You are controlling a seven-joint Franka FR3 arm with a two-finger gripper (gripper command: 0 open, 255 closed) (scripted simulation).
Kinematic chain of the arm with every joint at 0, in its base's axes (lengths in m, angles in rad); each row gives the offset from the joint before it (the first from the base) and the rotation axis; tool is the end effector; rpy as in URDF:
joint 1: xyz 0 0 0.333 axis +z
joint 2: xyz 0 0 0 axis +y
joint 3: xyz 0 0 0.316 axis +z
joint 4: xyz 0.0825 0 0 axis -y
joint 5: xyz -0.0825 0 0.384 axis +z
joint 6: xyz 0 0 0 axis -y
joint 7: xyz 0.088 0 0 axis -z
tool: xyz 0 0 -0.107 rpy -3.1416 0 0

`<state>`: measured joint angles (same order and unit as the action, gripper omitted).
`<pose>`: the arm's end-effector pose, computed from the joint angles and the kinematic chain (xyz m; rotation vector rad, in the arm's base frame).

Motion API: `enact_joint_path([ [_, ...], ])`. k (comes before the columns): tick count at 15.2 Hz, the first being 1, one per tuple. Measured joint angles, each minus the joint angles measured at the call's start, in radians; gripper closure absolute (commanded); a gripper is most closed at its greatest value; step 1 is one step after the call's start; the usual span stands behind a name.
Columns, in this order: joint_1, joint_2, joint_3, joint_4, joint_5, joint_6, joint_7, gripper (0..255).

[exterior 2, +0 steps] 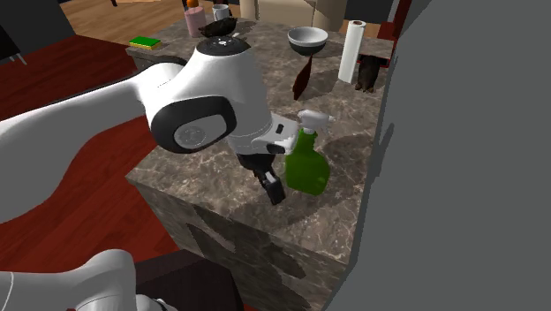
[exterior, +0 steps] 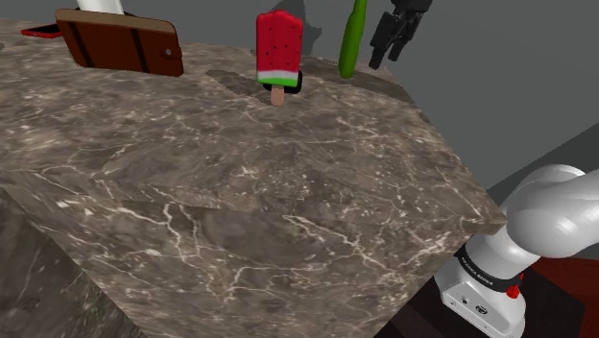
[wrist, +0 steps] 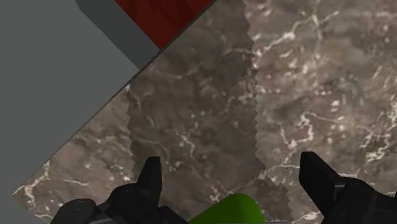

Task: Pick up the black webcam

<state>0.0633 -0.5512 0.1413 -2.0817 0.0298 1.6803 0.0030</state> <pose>0.3782 0.0970 0.6479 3.0896 0.2869 0.2312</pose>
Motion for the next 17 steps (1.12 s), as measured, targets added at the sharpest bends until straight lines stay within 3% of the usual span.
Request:
enact_joint_path([
  [8,0.059,0.259,0.116,0.251,-0.020,-0.016,0.006,0],
  [17,0.146,0.561,0.246,0.581,-0.114,-0.092,0.025,0],
])
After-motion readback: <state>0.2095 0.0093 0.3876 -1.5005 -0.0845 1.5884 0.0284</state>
